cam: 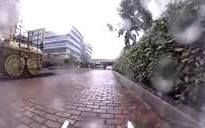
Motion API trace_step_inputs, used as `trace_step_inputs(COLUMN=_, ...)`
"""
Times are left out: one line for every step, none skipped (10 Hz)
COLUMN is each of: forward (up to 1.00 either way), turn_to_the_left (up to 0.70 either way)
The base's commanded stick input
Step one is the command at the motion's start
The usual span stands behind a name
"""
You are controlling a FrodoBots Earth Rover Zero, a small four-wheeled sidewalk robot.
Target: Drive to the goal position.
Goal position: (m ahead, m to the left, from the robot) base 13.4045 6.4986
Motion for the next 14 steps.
trace_step_inputs(forward=0.7, turn_to_the_left=0.0)
trace_step_inputs(forward=0.7, turn_to_the_left=0.0)
trace_step_inputs(forward=0.7, turn_to_the_left=0.0)
trace_step_inputs(forward=0.7, turn_to_the_left=0.0)
trace_step_inputs(forward=0.7, turn_to_the_left=0.0)
trace_step_inputs(forward=0.7, turn_to_the_left=0.0)
trace_step_inputs(forward=0.7, turn_to_the_left=0.0)
trace_step_inputs(forward=0.7, turn_to_the_left=0.0)
trace_step_inputs(forward=0.7, turn_to_the_left=0.0)
trace_step_inputs(forward=0.7, turn_to_the_left=0.0)
trace_step_inputs(forward=0.7, turn_to_the_left=0.0)
trace_step_inputs(forward=0.7, turn_to_the_left=0.0)
trace_step_inputs(forward=0.7, turn_to_the_left=0.0)
trace_step_inputs(forward=0.7, turn_to_the_left=0.0)
